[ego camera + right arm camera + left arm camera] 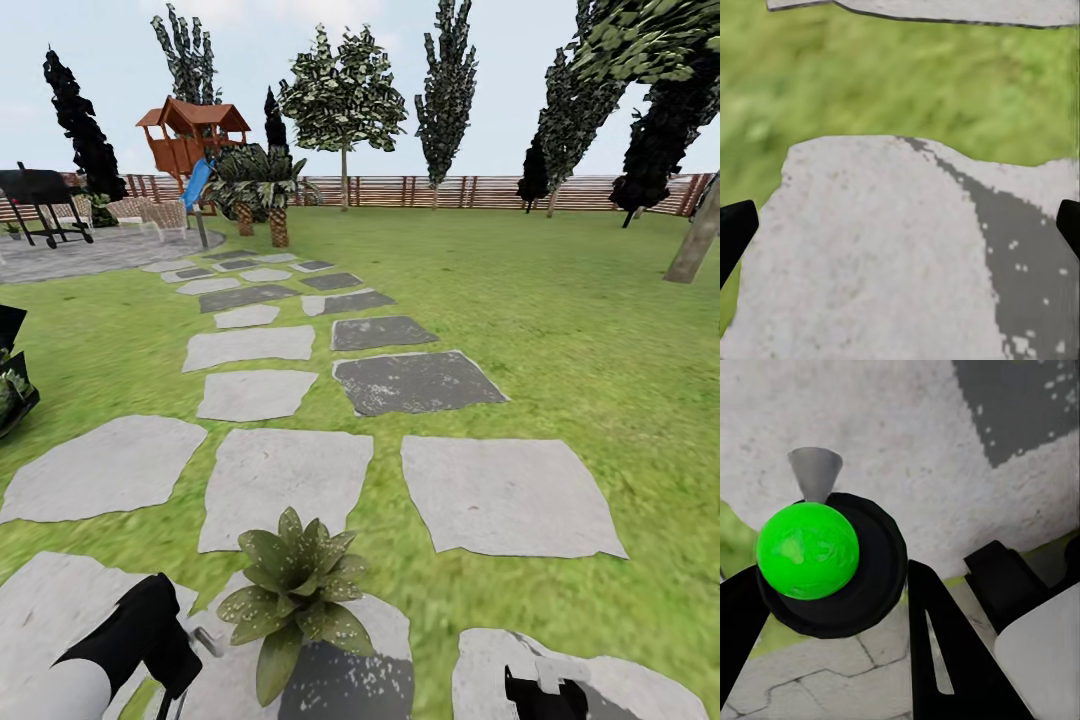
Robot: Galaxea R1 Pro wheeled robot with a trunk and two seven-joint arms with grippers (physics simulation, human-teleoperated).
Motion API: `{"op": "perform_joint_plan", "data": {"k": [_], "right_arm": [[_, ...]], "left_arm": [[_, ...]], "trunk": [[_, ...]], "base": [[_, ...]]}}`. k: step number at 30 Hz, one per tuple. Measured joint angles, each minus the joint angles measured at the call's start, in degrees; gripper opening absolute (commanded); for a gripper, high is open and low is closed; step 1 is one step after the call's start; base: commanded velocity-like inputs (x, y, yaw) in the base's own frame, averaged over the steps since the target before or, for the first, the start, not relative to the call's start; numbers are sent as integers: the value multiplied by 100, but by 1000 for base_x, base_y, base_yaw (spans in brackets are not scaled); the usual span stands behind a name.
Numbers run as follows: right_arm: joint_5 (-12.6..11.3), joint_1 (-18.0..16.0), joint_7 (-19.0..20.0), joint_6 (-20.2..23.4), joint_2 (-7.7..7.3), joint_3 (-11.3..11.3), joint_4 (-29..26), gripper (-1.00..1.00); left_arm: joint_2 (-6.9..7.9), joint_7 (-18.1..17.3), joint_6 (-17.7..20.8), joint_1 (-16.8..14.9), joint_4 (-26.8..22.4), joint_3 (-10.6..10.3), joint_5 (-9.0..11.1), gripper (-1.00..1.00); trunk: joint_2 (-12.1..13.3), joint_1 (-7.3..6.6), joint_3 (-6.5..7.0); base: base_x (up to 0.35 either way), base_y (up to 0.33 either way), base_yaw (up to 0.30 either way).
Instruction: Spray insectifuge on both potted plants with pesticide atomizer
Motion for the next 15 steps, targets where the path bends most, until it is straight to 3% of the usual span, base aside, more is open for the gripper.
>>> {"op": "perform_joint_plan", "data": {"k": [6, 11, 15], "right_arm": [[0, -1, -2, 0, 1, 0, 2, 100], [3, -1, -1, 0, 4, 0, 7, 100], [5, -1, -1, 0, 2, 0, 8, 100]], "left_arm": [[-6, 3, 1, 2, -10, -7, -6, -100], [-6, 413, 15, 2, 4, -1, 8, -100], [-21, 421, 27, 2, 14, -1, 46, -100]], "trunk": [[0, 1, 0], [0, 0, 0], [0, 0, 0]], "base": [[-40, -272, 184], [-41, -273, 273], [-2, -273, 275]]}}
